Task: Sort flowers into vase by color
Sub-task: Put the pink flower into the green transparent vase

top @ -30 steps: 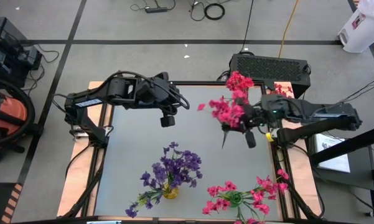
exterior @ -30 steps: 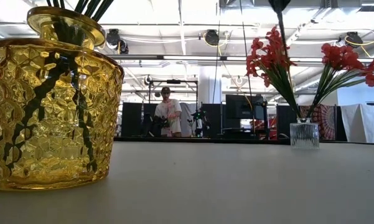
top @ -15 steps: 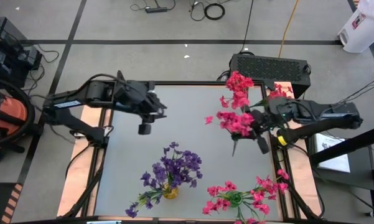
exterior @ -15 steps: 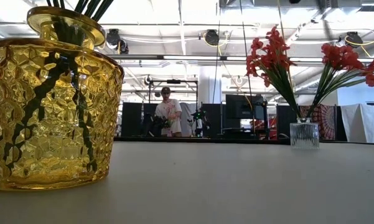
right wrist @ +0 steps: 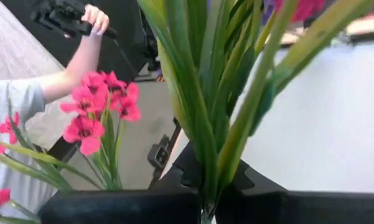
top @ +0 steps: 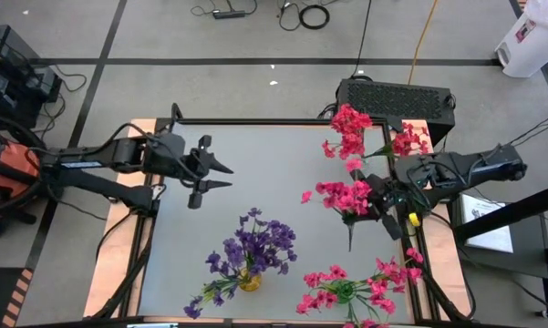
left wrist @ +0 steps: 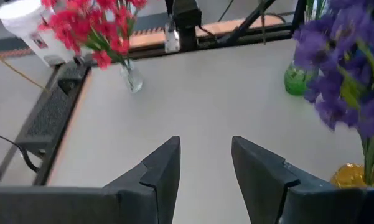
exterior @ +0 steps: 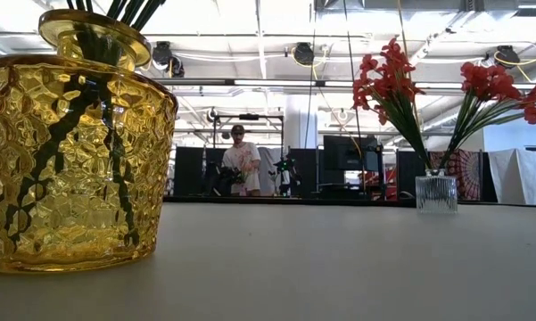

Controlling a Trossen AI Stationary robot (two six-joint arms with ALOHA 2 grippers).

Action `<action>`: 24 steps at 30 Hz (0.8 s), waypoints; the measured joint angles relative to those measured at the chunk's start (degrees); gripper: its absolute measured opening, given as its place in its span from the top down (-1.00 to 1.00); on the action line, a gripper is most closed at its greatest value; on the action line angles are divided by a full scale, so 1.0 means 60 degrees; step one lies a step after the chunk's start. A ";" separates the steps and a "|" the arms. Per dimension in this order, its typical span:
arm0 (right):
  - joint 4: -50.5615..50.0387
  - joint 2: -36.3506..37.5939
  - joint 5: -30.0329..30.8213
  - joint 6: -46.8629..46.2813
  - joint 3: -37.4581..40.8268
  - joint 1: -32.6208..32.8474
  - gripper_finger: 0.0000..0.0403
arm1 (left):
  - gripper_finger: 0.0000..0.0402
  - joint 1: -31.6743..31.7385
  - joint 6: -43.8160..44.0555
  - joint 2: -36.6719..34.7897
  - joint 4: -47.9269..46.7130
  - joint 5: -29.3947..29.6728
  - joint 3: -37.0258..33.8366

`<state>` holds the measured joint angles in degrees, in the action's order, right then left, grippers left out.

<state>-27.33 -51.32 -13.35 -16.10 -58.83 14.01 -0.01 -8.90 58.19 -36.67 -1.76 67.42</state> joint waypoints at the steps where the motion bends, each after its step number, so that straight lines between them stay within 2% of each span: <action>1: 0.0028 -0.0080 0.0007 -0.0097 0.0000 0.0060 0.99 | 0.24 0.0000 0.0116 -0.0049 0.0109 -0.0004 -0.0228; 7: 0.0177 -0.0386 0.0015 -0.1045 0.0004 0.0297 0.99 | 0.24 -0.0004 0.0439 -0.0025 0.0591 0.0009 -0.1006; 13: 0.1205 -0.0455 0.0032 -0.1882 0.0004 0.0622 0.99 | 0.24 -0.0004 0.0723 -0.0022 0.0722 0.0043 -0.1379; 18: 0.1386 -0.0453 0.0620 -0.2091 0.0000 0.1011 0.99 | 0.24 -0.0004 0.0937 -0.0023 0.0815 0.0053 -0.1382; 24: 0.1699 -0.0578 0.1840 -0.2099 0.0381 0.1943 0.99 | 0.24 -0.0004 0.0939 -0.0022 0.0806 0.0058 -0.1382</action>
<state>-17.13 -54.79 -2.31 -28.69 -56.54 25.66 -0.03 -3.27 58.06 -31.83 -1.41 59.13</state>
